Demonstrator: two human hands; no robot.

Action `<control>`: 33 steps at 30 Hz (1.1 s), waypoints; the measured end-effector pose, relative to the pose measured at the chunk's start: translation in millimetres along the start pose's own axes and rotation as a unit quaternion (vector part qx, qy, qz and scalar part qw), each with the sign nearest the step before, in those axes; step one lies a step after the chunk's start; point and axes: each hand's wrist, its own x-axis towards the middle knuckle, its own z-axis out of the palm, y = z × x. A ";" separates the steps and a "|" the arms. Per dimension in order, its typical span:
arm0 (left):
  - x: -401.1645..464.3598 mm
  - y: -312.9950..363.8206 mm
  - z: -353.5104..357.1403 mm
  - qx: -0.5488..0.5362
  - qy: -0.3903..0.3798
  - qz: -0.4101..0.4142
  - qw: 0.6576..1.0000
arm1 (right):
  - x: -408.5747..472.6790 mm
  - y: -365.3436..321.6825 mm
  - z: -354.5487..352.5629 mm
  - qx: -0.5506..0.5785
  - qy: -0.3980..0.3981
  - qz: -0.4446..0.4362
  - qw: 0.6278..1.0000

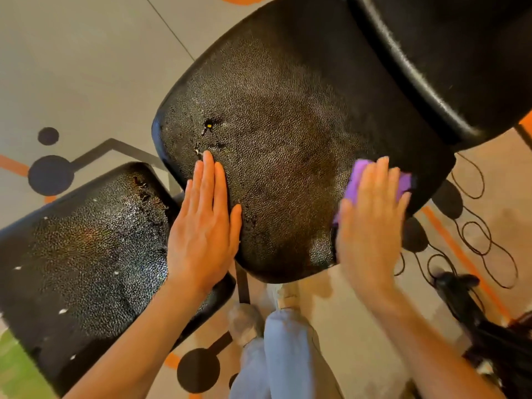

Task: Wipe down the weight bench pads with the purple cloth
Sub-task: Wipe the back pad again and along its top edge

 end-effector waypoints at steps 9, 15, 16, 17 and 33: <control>-2.1 -3.9 -3.7 -0.089 0.014 -0.011 0.996 | -19.0 22.4 4.2 -0.047 -0.055 -0.258 0.963; -21.3 -40.4 -22.7 -0.093 0.029 -0.091 0.991 | -53.3 -48.7 17.7 -0.002 -0.070 -0.329 0.942; -25.1 -49.3 -24.9 -0.087 0.030 -0.105 0.990 | -50.9 -54.1 20.9 -0.002 -0.068 -0.386 0.920; -28.2 -57.2 -26.1 -0.079 0.029 -0.117 0.990 | -43.5 -52.9 22.7 -0.015 -0.067 -0.431 0.900; -31.6 -66.6 -24.8 -0.034 0.012 -0.143 0.989 | -19.6 -32.9 12.6 -0.054 -0.096 -0.567 0.816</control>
